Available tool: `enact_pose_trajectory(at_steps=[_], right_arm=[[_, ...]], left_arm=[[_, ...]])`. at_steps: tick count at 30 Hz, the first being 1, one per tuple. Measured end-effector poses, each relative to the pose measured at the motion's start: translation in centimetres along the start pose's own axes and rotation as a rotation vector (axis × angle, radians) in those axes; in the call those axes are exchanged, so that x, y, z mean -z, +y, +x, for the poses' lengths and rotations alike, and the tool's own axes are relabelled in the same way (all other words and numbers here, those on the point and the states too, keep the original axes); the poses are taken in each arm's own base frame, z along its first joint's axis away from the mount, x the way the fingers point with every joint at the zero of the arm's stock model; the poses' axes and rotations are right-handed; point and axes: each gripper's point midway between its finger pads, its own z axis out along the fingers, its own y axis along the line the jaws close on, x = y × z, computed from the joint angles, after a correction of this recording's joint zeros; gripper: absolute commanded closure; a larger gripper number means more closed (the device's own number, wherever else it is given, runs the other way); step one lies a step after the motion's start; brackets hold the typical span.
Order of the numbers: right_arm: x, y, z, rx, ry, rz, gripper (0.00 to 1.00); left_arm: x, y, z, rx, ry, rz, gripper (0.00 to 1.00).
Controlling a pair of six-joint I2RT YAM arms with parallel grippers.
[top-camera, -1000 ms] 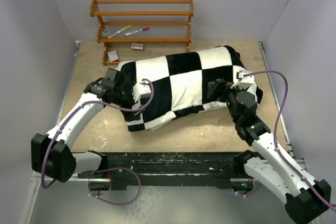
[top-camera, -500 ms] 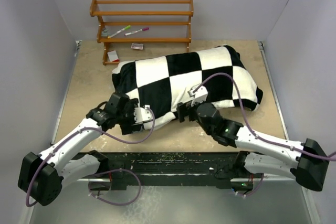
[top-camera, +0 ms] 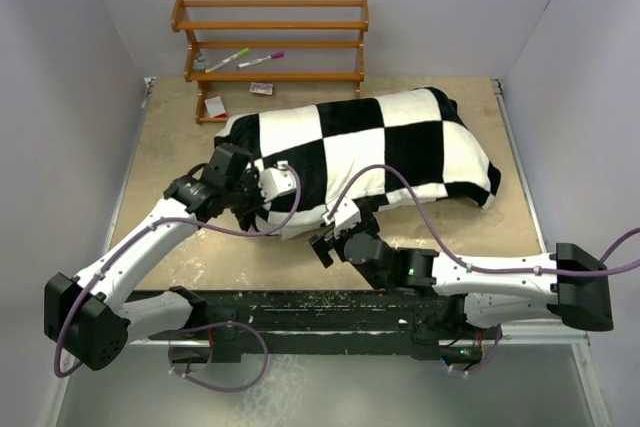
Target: Remove the pillowcase from the pillow
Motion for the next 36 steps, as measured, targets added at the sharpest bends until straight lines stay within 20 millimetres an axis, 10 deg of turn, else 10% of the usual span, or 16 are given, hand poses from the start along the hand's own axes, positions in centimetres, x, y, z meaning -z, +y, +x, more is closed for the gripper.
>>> enact_pose_trajectory(at_steps=[14, 30, 36], right_arm=[[0.6, 3.8, -2.1, 0.360, -0.056, -0.047, 0.00], [-6.5, 2.7, -9.7, 0.469, -0.158, -0.081, 0.01], [-8.0, 2.8, -11.0, 0.382, -0.183, -0.197, 0.47]], left_arm=[[4.7, 1.6, -5.3, 0.104, -0.118, -0.005, 1.00], [10.8, 0.7, -9.8, 0.177, -0.240, 0.102, 1.00], [12.4, 0.8, -10.4, 0.193, -0.259, 0.105, 0.91]])
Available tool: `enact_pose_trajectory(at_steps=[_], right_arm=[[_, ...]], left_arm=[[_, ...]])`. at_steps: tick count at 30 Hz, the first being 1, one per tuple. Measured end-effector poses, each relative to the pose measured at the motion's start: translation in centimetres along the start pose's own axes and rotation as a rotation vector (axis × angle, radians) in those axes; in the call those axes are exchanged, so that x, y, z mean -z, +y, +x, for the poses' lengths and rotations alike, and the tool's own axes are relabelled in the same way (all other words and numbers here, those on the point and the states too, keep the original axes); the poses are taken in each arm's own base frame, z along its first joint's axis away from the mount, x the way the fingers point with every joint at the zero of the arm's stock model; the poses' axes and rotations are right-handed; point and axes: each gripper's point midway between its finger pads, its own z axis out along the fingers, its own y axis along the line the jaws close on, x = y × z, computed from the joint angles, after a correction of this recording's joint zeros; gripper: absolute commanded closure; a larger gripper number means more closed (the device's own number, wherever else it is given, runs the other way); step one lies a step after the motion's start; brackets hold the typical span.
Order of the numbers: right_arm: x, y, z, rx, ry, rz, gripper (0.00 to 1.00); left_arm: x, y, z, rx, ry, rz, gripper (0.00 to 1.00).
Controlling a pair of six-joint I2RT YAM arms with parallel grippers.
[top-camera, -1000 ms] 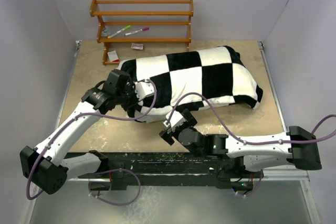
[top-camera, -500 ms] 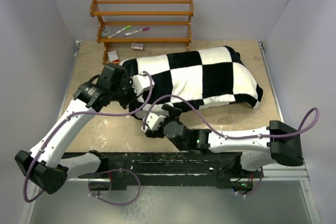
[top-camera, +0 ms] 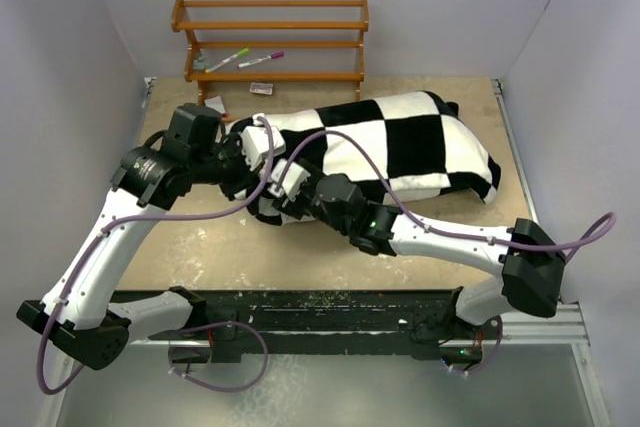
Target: Remove the pillowcase from the pillow
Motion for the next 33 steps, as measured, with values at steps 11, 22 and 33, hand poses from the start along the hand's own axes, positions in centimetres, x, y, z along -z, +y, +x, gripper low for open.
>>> enact_pose_trajectory(at_steps=[11, 22, 33], right_arm=[[1.1, -5.5, -2.6, -0.296, -0.102, -0.011, 1.00], [9.0, -11.4, -6.1, -0.396, -0.211, 0.041, 1.00], [9.4, -10.0, -5.7, -0.463, -0.179, -0.024, 1.00]], left_arm=[[4.3, -0.3, -2.6, -0.080, -0.155, -0.048, 0.06], [-0.1, 2.6, 6.4, -0.221, -0.002, -0.090, 0.01], [-5.1, 3.1, 7.4, -0.360, -0.103, -0.052, 0.01]])
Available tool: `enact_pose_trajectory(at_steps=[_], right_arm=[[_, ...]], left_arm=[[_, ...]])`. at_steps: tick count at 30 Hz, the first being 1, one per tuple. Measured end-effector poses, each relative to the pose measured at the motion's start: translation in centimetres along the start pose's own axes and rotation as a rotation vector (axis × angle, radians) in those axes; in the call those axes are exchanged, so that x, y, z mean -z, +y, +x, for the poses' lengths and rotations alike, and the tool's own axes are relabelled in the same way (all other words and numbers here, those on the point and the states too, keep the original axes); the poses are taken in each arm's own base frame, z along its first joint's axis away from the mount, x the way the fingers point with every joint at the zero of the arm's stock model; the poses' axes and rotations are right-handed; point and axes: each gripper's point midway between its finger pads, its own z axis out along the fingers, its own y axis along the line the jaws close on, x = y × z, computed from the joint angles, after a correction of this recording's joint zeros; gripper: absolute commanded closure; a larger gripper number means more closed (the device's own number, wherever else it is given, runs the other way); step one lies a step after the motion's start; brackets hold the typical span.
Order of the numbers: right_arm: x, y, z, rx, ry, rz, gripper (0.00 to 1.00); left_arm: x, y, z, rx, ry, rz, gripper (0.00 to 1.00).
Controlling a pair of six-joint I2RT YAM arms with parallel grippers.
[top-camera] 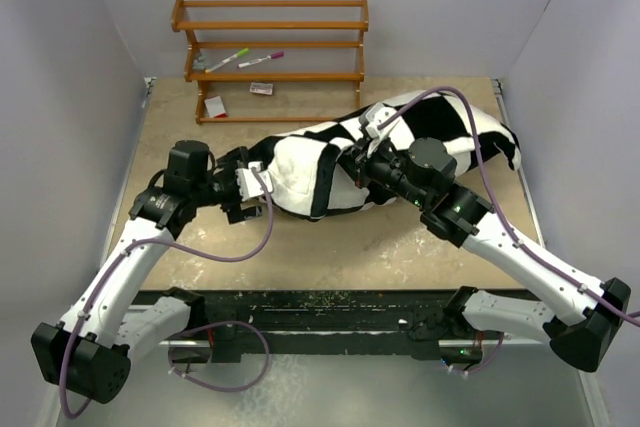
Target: Remove the pillowcase from the pillow
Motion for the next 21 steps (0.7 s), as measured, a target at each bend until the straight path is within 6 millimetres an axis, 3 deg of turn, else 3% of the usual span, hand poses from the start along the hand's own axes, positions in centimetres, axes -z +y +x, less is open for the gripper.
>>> enact_pose_trajectory(at_steps=[8, 10, 13, 16, 17, 21], right_arm=[[0.4, 0.6, -0.8, -0.019, 0.009, -0.034, 1.00], [0.4, 0.7, -1.0, -0.025, 0.006, -0.040, 1.00], [0.3, 0.8, -1.0, -0.034, 0.009, -0.046, 1.00], [0.2, 0.8, -1.2, -0.045, 0.007, -0.043, 1.00], [0.2, 0.7, -1.3, -0.047, 0.003, -0.040, 1.00], [0.2, 0.4, -2.6, -0.053, -0.026, -0.020, 0.96]], left_arm=[[-2.3, 1.9, -2.1, -0.063, -0.095, -0.042, 0.02], [-3.2, 1.6, -2.0, -0.057, -0.094, -0.010, 0.14], [-4.1, 1.2, -2.1, -0.034, -0.090, 0.043, 0.44], [-4.4, 1.2, -2.7, -0.001, -0.090, 0.069, 0.94], [-4.4, 1.2, -2.9, 0.018, -0.091, 0.070, 1.00], [-3.4, 2.4, -4.5, 0.091, -0.088, 0.042, 1.00]])
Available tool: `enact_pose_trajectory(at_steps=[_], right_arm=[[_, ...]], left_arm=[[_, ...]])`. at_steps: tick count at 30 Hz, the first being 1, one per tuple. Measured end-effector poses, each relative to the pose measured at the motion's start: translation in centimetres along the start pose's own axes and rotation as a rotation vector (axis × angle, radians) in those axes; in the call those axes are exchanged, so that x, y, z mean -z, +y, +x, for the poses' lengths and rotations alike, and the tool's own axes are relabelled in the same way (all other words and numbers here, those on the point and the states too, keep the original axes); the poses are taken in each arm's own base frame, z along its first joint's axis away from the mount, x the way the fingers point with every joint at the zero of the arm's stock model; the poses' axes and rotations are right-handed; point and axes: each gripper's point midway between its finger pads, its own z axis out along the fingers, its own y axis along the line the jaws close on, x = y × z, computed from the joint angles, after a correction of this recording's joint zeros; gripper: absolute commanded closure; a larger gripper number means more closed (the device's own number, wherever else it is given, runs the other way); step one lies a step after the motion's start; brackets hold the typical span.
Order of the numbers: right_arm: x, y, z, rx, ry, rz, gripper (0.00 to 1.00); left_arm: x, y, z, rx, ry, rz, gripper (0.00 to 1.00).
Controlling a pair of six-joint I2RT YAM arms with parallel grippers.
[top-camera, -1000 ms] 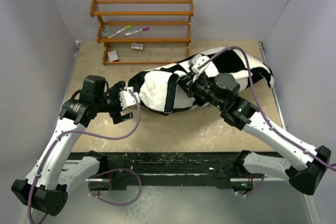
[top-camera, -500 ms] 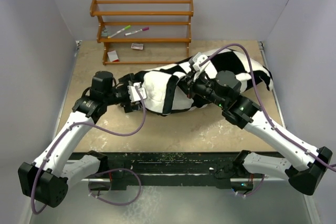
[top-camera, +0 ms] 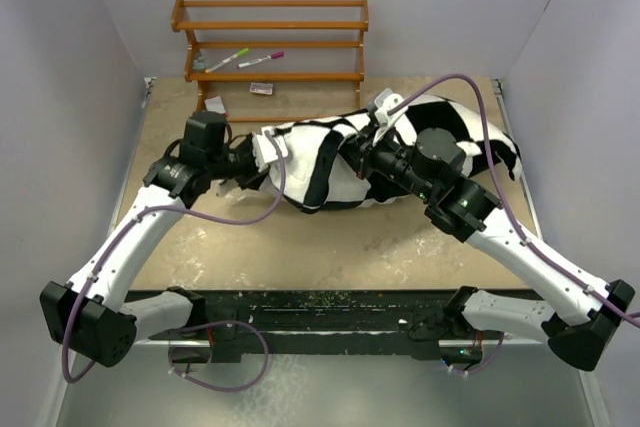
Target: Remove the pillowcase from the pillow
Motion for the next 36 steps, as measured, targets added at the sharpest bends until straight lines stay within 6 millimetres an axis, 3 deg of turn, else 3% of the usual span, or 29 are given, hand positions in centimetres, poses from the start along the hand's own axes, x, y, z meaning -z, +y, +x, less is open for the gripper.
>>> enact_pose_trajectory(at_steps=[5, 10, 14, 18, 20, 24, 28, 31, 36], right_arm=[[-1.0, -1.2, -3.7, -0.015, -0.060, 0.075, 0.89], [-2.4, -2.0, -8.2, -0.042, -0.141, 0.132, 0.83], [-3.0, -1.5, -12.4, -0.084, -0.223, 0.123, 0.76], [-4.3, -1.1, -15.8, -0.126, -0.276, 0.111, 0.64], [-5.2, -1.4, -16.5, -0.147, -0.281, 0.128, 0.56], [-6.5, -3.3, -16.3, -0.184, -0.246, 0.235, 0.39], [-5.5, -6.2, -14.1, -0.210, -0.188, 0.414, 0.26], [-3.0, -7.9, -12.5, -0.243, -0.172, 0.540, 0.17], [4.4, -8.7, -10.0, -0.332, -0.193, 0.643, 0.15]], left_arm=[[3.0, 3.5, -4.6, 0.084, -0.008, -0.105, 1.00], [9.0, 8.5, -12.4, 0.065, -0.096, -0.290, 1.00], [14.3, 10.9, -17.5, 0.003, -0.186, -0.450, 1.00], [18.4, 12.5, -20.2, -0.032, -0.229, -0.591, 1.00], [19.8, 12.9, -21.0, -0.040, -0.240, -0.636, 1.00], [20.8, 13.3, -22.0, -0.027, -0.251, -0.652, 1.00], [19.7, 13.0, -22.2, 0.049, -0.260, -0.587, 1.00], [18.5, 12.6, -23.1, 0.121, -0.299, -0.514, 1.00], [16.5, 11.5, -24.8, 0.256, -0.391, -0.373, 1.00]])
